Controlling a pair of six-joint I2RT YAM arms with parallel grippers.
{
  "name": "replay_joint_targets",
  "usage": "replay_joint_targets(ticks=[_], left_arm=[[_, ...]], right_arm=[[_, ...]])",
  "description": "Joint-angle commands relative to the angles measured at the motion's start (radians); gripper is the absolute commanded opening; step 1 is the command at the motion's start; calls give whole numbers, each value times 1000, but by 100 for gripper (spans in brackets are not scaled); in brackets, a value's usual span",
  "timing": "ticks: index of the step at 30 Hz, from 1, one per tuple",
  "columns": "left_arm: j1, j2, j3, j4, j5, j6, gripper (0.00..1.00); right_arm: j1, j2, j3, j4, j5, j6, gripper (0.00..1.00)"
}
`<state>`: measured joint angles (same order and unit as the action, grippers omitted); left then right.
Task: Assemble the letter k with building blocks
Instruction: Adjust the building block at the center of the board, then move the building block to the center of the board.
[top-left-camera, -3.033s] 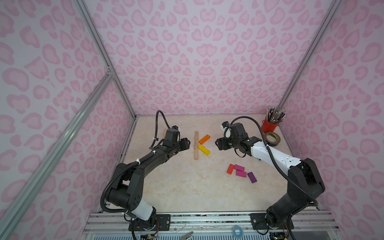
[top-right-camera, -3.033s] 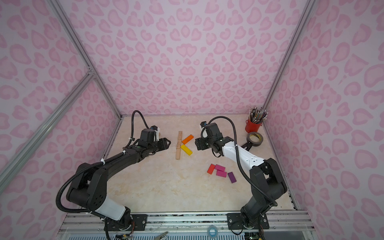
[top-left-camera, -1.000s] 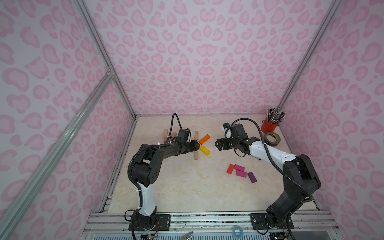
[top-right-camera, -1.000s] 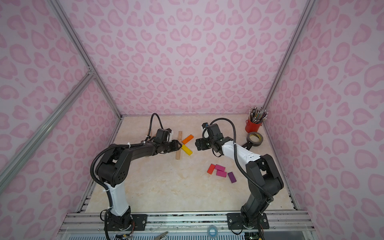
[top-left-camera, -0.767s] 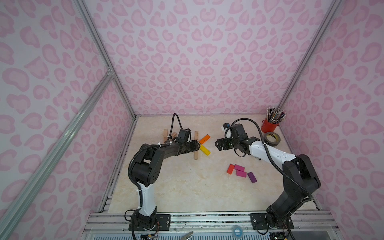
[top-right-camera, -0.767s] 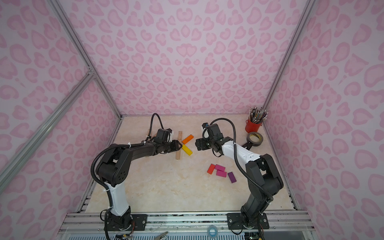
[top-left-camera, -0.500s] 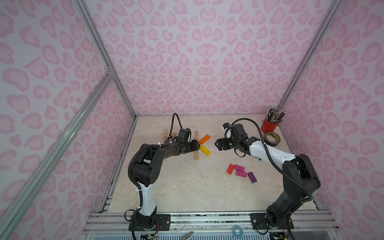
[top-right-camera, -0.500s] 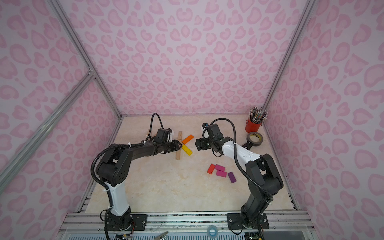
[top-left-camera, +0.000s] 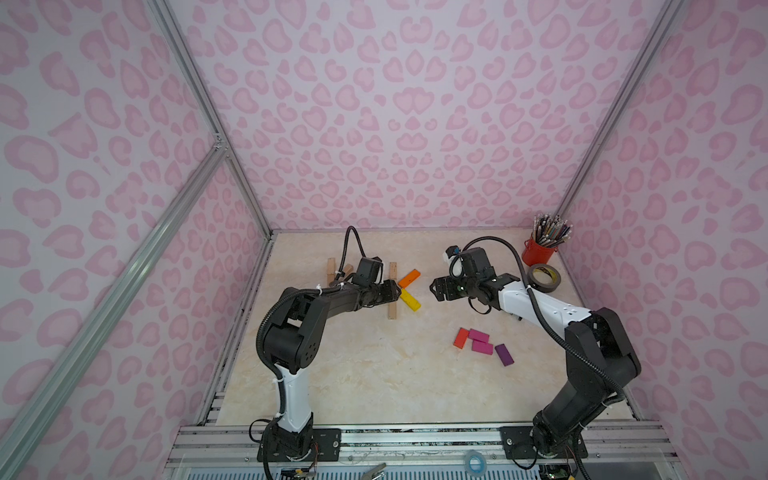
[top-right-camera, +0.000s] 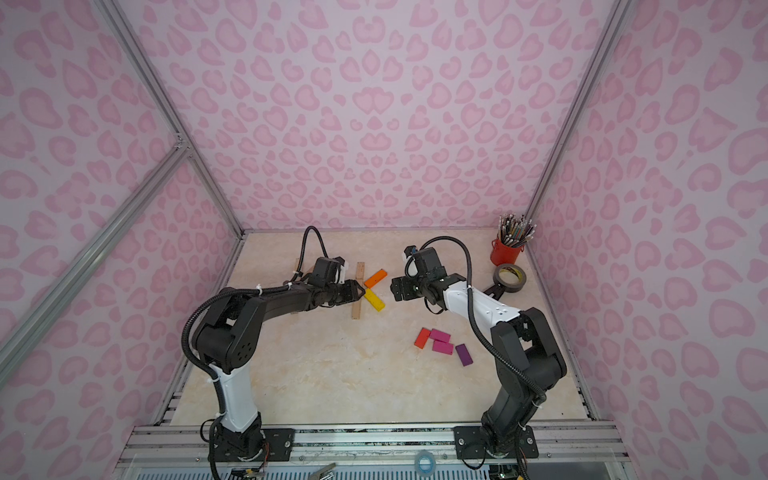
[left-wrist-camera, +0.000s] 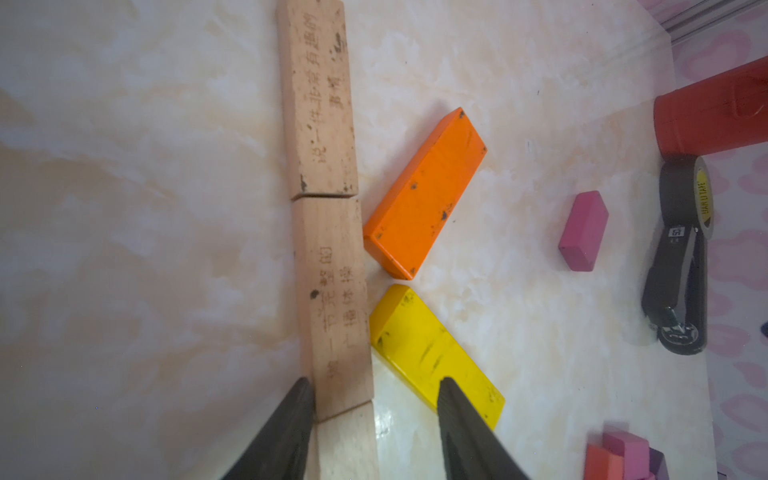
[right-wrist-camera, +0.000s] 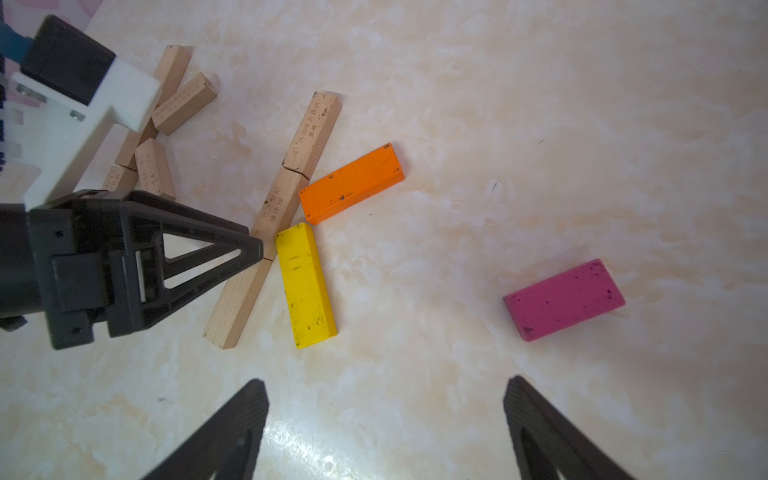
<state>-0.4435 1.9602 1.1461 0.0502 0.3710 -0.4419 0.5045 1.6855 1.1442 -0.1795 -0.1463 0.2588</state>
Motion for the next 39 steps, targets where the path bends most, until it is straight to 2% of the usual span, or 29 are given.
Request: replay_joint_targets(ticks=[1, 7, 9, 13, 17, 19, 22, 25, 29, 31, 33, 39], left_arm=[[0, 5, 11, 8, 1, 8, 52], [1, -9, 15, -1, -11, 9, 56], [0, -30, 12, -9, -25, 12, 57], [0, -118, -12, -19, -83, 15, 61], [1, -265, -65, -20, -151, 30, 62], [0, -356, -109, 1, -167, 47, 63], [-3, -506, -173, 40, -166, 120, 63], [-10, -639, -213, 48, -155, 223, 66], [-15, -768, -238, 11, -55, 418, 75], [-19, -804, -253, -19, 29, 527, 80], [-34, -817, -265, -31, 62, 591, 84], [-69, -802, -274, -17, 49, 634, 94]], right_arm=[[0, 8, -3, 5, -5, 3, 90], [-1, -6, -1, 1, 42, 42, 91], [0, -17, 0, -7, 111, 93, 91], [-3, -24, 28, -92, 350, 267, 88], [-4, 50, 152, -311, 528, 430, 78], [-8, 114, 237, -426, 570, 470, 72], [-20, 211, 332, -523, 565, 497, 68], [-27, 283, 381, -544, 552, 511, 67], [-36, 367, 443, -546, 522, 503, 65], [-40, 406, 477, -545, 482, 486, 64], [-41, 435, 497, -532, 457, 470, 64], [-47, 501, 541, -519, 432, 466, 60]])
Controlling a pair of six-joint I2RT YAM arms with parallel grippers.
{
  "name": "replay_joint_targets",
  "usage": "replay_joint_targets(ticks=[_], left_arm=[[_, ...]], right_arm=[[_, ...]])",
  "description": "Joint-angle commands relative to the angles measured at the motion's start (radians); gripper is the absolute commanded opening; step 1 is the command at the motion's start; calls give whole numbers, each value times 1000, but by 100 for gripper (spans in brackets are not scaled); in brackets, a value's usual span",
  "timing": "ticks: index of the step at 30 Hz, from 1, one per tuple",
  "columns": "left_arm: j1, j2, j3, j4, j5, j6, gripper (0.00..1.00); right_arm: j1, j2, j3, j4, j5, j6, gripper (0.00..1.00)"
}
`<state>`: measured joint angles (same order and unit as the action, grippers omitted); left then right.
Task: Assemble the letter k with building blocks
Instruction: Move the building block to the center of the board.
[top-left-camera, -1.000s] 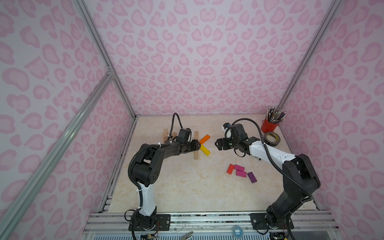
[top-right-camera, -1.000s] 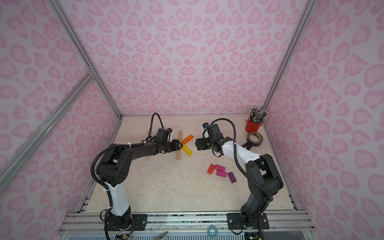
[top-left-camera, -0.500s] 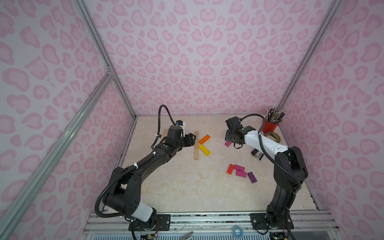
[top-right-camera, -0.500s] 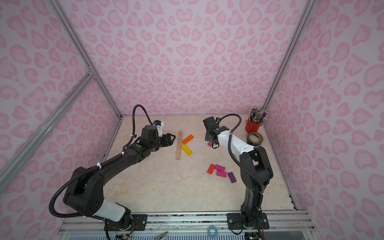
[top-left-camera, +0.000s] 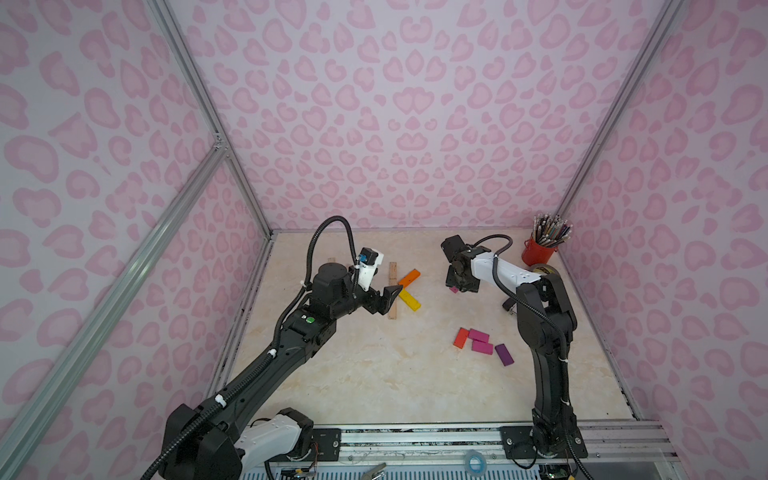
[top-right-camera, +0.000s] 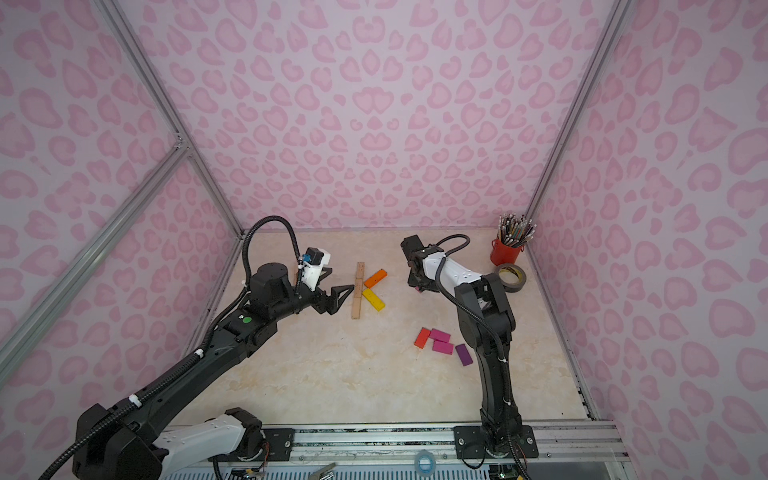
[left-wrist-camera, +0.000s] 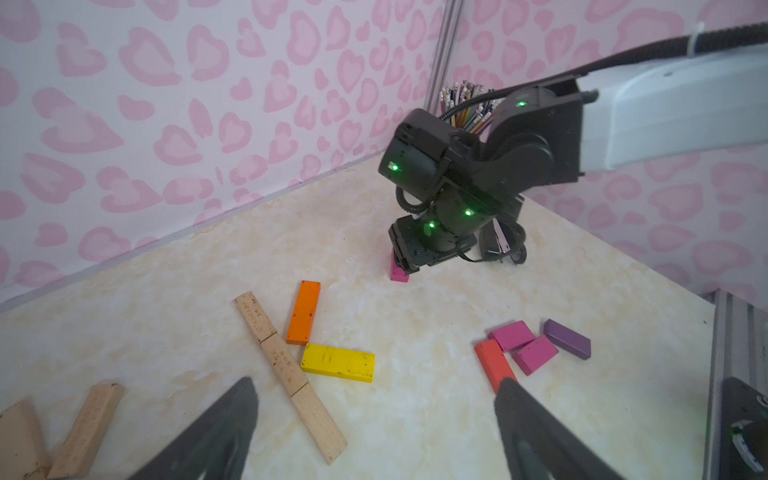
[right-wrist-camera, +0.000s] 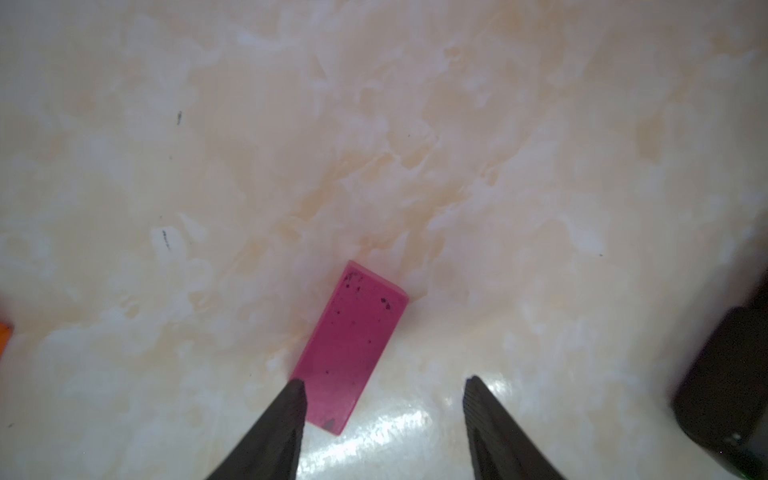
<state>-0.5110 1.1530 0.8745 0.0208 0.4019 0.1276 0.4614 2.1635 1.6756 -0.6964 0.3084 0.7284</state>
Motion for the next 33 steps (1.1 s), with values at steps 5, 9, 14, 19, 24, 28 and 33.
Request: replay_joint_targets(ticks=[5, 9, 14, 19, 24, 28, 33], left_arm=[[-1, -2, -6, 17, -14, 60, 98], [-1, -21, -22, 29, -33, 60, 99], [0, -22, -20, 19, -50, 60, 99], [3, -17, -1, -7, -71, 46, 99], [51, -6, 25, -48, -60, -6, 98], [90, -1, 24, -44, -4, -24, 98], [92, 11, 27, -48, 8, -23, 97]], right_arm=[[-7, 47, 10, 14, -33, 0, 52], [-13, 45, -13, 51, -49, -16, 39], [-18, 47, -17, 63, -75, -36, 34], [-21, 55, -8, 96, -118, -102, 31], [-14, 107, 77, 115, -194, -233, 31], [-7, 167, 169, 88, -200, -271, 31], [6, 240, 279, 51, -214, -299, 32]])
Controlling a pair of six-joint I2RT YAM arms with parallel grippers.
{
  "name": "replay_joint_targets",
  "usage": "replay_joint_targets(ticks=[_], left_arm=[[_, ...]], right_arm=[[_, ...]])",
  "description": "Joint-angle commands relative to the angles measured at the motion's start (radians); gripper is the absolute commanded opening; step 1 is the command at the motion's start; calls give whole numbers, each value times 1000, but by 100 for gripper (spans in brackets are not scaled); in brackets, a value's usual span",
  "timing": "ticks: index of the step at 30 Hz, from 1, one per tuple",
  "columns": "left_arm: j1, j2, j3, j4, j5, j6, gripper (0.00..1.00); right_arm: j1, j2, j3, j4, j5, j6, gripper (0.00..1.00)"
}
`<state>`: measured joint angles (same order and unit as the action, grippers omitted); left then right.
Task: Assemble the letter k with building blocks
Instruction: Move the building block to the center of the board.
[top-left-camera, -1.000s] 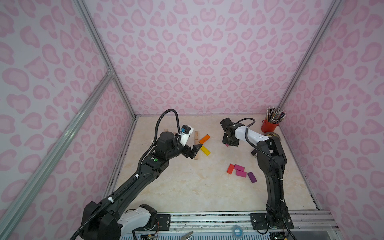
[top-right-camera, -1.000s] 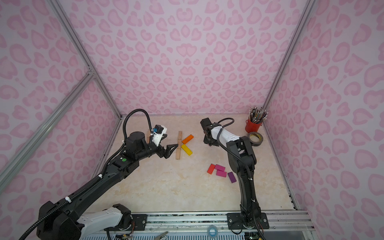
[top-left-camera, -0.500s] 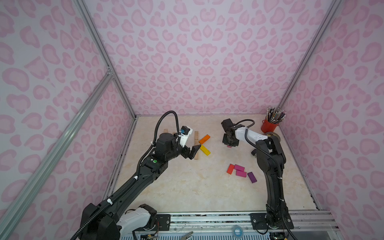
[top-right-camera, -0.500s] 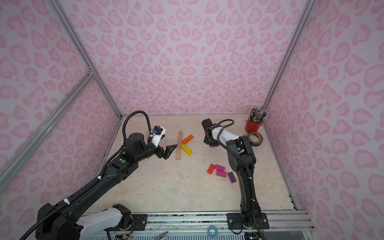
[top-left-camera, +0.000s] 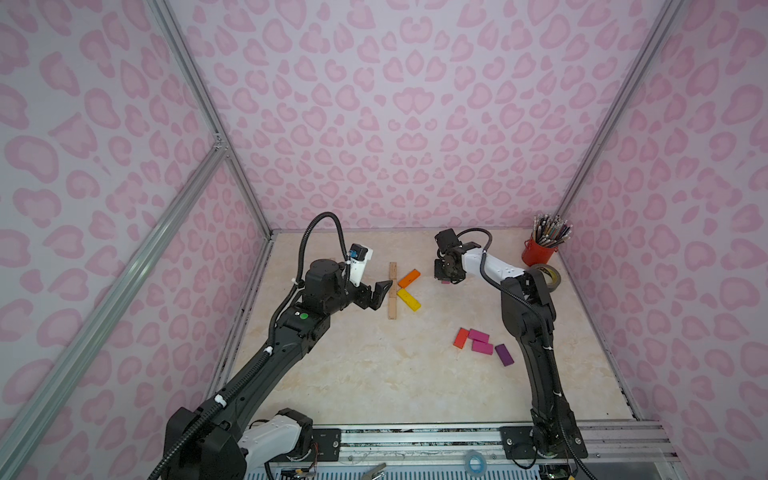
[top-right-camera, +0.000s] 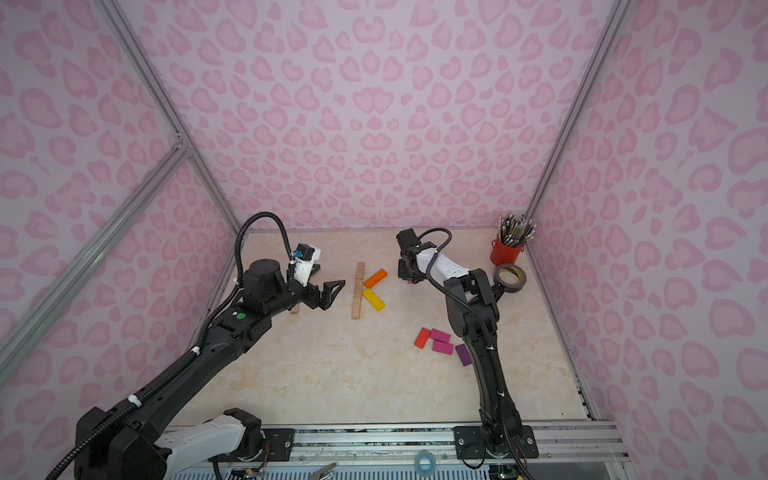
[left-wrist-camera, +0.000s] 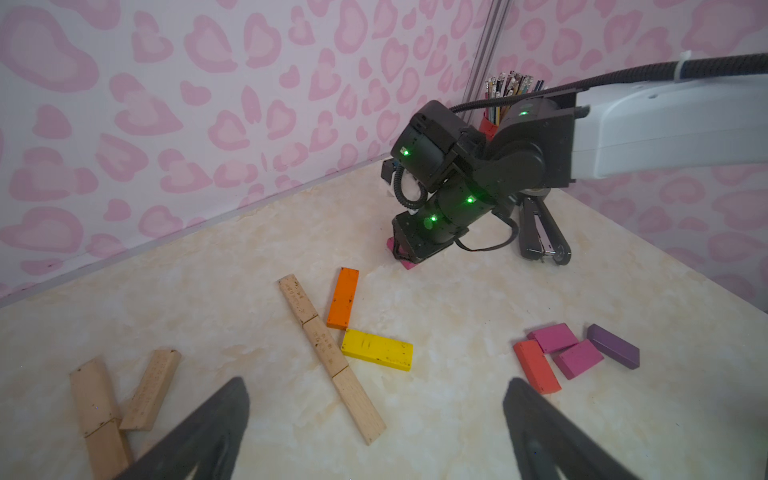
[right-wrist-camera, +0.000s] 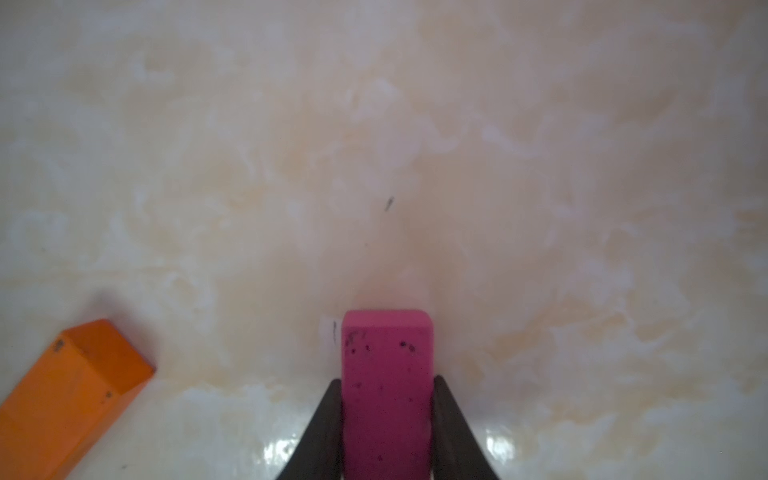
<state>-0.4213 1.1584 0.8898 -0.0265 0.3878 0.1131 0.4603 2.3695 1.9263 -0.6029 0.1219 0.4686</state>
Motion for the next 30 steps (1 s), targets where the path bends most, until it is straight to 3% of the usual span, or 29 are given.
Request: replay_joint_targets(ticks=[1, 12, 23, 30], left_arm=[[5, 7, 13, -1, 25, -7, 97], [19, -1, 10, 0, 33, -9, 97], [29, 4, 11, 2, 51, -18, 97], [32, 6, 7, 4, 60, -18, 97]], right_arm=[[9, 49, 48, -48, -24, -40, 32], [11, 145, 201, -159, 2, 23, 38], [11, 120, 203, -163, -22, 71, 44], [11, 18, 171, -163, -18, 68, 51]])
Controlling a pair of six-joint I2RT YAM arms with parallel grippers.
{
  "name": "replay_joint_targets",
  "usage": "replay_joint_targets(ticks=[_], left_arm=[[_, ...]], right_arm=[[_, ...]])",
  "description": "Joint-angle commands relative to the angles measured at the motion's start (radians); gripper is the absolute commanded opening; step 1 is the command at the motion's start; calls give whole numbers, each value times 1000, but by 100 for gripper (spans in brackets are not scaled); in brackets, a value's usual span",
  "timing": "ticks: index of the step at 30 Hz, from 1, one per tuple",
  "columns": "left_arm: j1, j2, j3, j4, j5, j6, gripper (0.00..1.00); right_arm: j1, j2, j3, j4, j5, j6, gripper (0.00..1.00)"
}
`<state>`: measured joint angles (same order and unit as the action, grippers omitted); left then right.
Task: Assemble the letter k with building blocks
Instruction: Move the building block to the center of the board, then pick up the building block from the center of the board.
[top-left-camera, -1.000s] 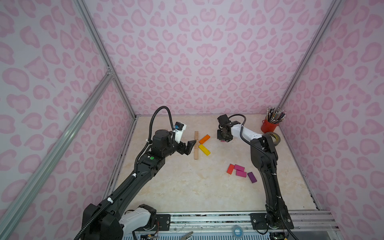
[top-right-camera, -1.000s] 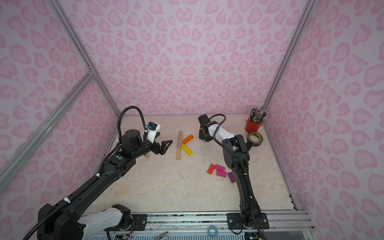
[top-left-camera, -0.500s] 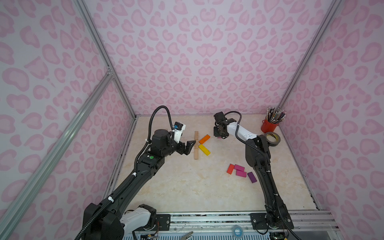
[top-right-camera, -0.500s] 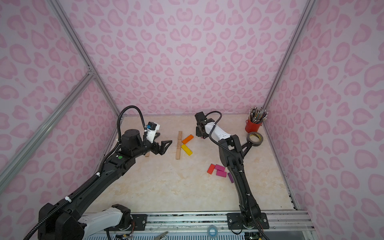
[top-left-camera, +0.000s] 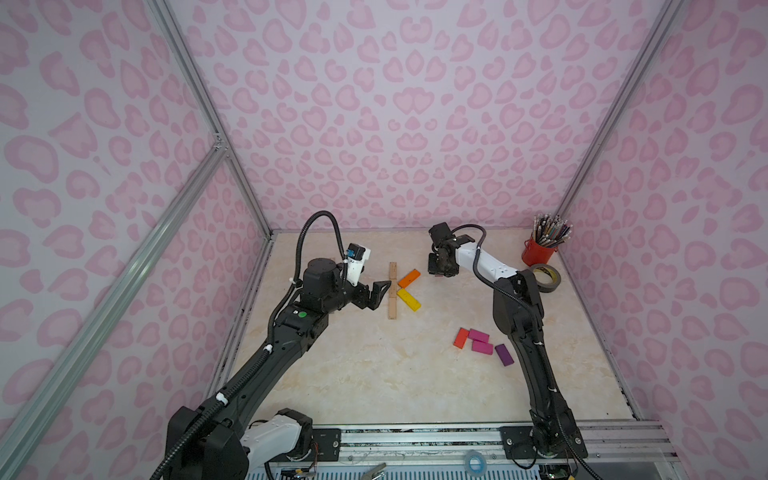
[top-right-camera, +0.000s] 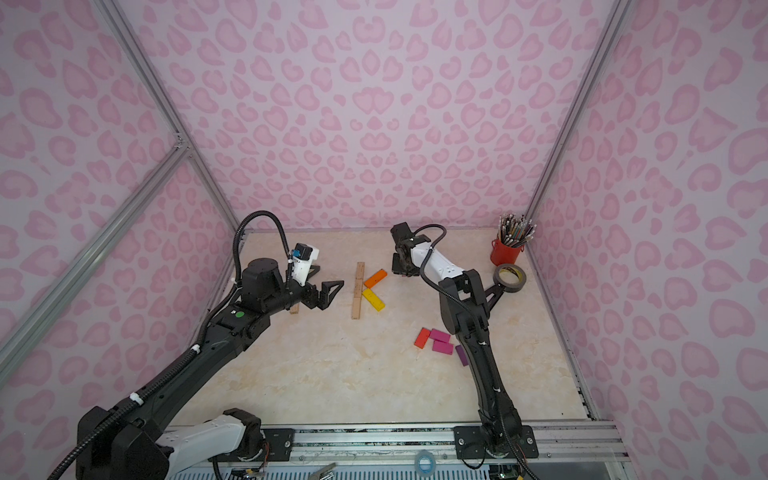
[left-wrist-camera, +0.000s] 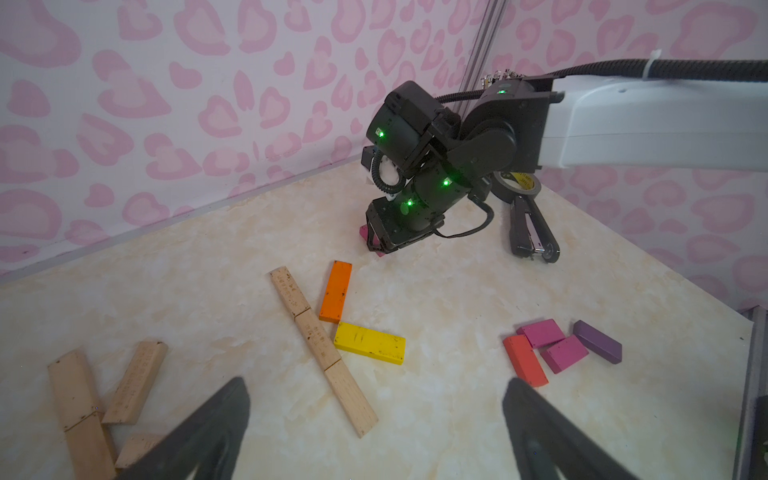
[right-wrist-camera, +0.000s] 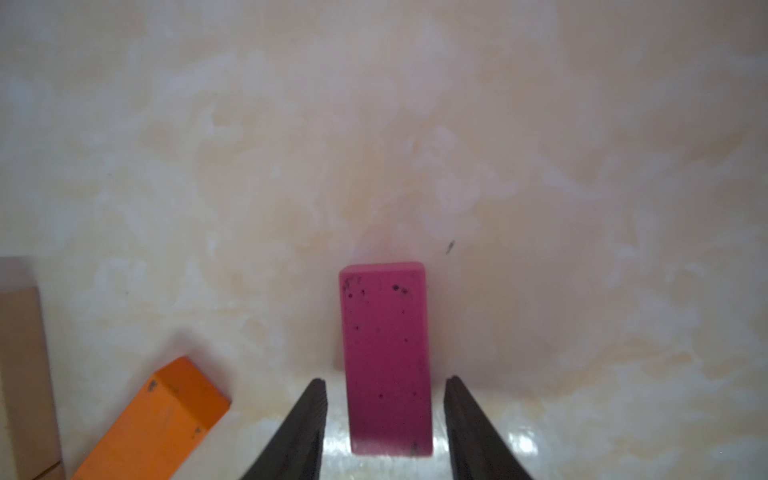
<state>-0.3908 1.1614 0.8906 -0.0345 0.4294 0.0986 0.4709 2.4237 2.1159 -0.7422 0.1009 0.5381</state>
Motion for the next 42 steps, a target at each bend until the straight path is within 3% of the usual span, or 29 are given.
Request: replay_joint_targets(ticks=[1, 5, 11, 14, 19, 23, 30, 42], left_arm=[[1, 2, 4, 13, 19, -2, 97], [1, -4, -1, 13, 43, 10, 97], [-12, -30, -6, 21, 161, 61, 95], [-39, -49, 7, -11, 222, 140, 95], [-130, -79, 11, -79, 174, 277, 98], [-156, -96, -29, -40, 193, 286, 98], [-165, -96, -32, -54, 197, 298, 98], [-178, -101, -34, -68, 163, 299, 98]], right_arm=[[0, -65, -40, -25, 7, -5, 52], [2, -240, -190, -7, 30, -10, 54], [27, -652, -651, 91, 126, 120, 56], [37, -822, -844, 95, 114, 180, 57], [107, -999, -1050, 6, 95, 286, 56], [173, -1026, -1116, -41, 89, 355, 56], [243, -937, -1145, -22, 87, 399, 50], [262, -801, -1153, 115, 51, 414, 50]])
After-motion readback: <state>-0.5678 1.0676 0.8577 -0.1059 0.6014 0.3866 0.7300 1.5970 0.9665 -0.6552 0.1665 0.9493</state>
